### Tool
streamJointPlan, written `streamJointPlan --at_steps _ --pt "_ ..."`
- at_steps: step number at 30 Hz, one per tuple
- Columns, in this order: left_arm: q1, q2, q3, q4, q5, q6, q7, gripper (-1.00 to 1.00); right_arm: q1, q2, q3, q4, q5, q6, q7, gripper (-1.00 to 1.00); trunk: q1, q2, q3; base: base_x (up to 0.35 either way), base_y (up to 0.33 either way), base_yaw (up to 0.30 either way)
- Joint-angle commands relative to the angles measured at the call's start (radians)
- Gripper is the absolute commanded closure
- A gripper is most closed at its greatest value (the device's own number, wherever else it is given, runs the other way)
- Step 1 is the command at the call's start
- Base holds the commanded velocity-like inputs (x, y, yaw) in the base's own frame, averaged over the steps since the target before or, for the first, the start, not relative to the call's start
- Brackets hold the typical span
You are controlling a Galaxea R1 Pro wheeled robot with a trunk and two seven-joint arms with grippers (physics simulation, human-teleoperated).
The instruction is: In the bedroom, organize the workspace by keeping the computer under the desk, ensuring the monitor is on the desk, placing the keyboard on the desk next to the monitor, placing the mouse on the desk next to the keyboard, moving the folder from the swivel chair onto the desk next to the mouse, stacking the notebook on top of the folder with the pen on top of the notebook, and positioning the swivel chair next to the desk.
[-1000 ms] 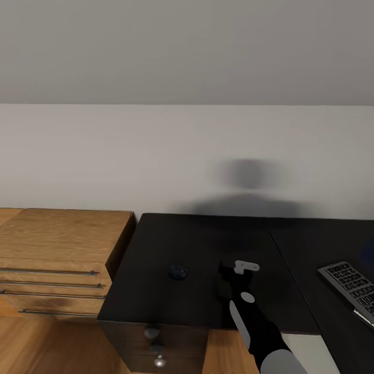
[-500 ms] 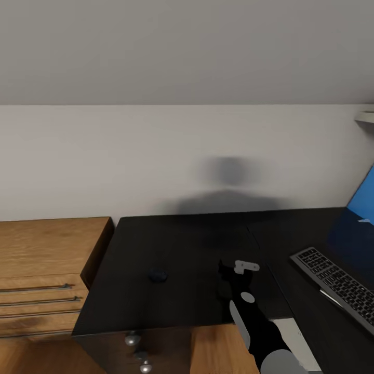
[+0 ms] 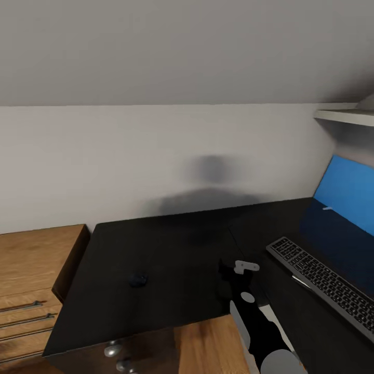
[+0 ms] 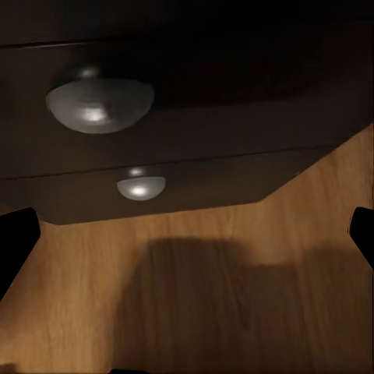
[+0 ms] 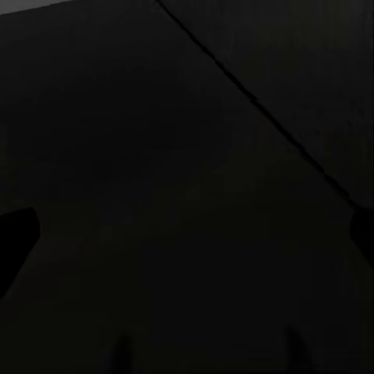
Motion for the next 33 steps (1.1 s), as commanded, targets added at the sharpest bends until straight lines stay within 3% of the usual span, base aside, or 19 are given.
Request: streamJointPlan --at_steps 1,33 --pt "0.000 0.000 -0.004 0.000 0.005 -0.003 0.004 -1.00 -0.001 0.000 0.003 0.001 -0.005 -0.004 -0.005 -1.00 0.000 -0.001 -0.001 0.000 0.000 -0.266" --pt "0.000 0.000 -0.004 0.000 0.005 -0.002 0.004 -1.00 -0.001 0.000 0.003 0.013 -0.003 -0.008 -0.003 -1.00 0.000 -0.001 -0.001 0.000 0.000 -0.266"
